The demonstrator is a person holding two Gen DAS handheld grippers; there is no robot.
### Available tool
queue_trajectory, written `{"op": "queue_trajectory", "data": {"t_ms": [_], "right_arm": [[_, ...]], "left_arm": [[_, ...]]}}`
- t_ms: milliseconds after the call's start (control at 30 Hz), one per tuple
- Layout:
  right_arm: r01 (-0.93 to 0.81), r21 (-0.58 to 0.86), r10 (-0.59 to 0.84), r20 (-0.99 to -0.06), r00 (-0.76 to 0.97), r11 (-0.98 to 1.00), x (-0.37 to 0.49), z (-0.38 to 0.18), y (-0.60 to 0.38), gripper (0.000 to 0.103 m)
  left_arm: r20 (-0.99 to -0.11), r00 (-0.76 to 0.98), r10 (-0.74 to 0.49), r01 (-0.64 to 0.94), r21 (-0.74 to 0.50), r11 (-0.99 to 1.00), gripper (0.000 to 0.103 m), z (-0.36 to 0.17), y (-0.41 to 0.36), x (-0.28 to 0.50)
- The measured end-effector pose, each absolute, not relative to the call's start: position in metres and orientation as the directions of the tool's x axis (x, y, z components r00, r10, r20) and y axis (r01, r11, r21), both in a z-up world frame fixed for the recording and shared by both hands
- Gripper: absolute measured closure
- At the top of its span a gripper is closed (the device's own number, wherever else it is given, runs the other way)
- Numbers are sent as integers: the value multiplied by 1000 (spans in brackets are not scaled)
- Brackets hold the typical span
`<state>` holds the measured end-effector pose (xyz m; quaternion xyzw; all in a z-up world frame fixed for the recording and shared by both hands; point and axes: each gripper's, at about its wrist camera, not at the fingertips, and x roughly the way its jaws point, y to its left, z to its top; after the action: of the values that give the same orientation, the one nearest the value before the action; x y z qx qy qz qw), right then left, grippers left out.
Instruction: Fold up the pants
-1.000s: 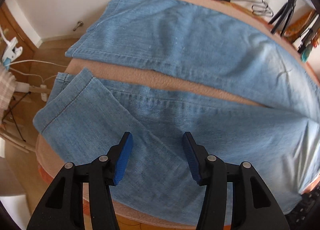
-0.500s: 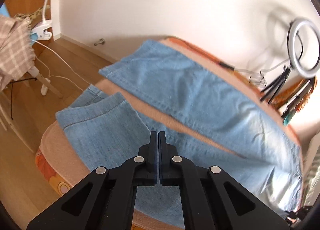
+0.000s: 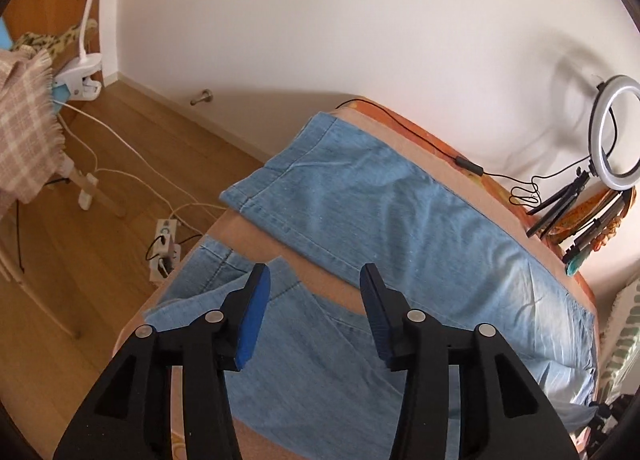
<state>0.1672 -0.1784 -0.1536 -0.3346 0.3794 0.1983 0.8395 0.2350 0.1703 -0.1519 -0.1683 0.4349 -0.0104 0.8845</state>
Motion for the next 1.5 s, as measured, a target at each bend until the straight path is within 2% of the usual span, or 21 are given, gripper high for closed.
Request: {"op": "queue_trajectory", "data": {"t_ms": [100,233,400,600,633,667,700,767,900,1167,1500], "right_arm": [[-592,-390,77,-788,611,705,170,-160,-180,95],[-592,-375,71,-802,594,713,175,-167,-179,95],[-600,-364,67,-816,574,712,178,-173,-180,95],[-602,-344,68,-828,556,721,182,-177,-182,95],[-600,-344,66,-829,555,722,183,-178,-182,95],[-600,-343,66,-830,554,723,184,-179,-182,95],[-599,-342,65,-831,553,724,185,-180,-182,95],[-596,-343,62,-831,553,726,186,-180,-183,95],[-591,-347,57,-828,557,728,185,-180,-183,95],[-572,-362,54,-811,582,736,181,-170,-184,95],[-487,-431,26,-728,686,760,207,-113,-196,95]], "left_arm": [[-802,580,-142,-92,-238,967,56,-168,171,247],[-836,547,-53,18,-51,999,56,-190,151,261],[-867,495,-54,34,-42,999,56,-216,155,272],[-845,534,-44,58,-16,998,55,-220,155,267],[-841,540,-43,61,-12,998,56,-220,154,267],[-835,548,-45,65,-11,998,61,-220,153,266],[-829,558,-42,66,-6,998,70,-220,152,265],[-820,572,-32,62,4,998,76,-220,150,262],[-805,590,-60,55,-33,998,86,-216,156,255],[-704,698,-129,-51,-229,972,90,-179,194,232],[-509,851,-126,-32,-291,956,90,-90,200,221]]}}
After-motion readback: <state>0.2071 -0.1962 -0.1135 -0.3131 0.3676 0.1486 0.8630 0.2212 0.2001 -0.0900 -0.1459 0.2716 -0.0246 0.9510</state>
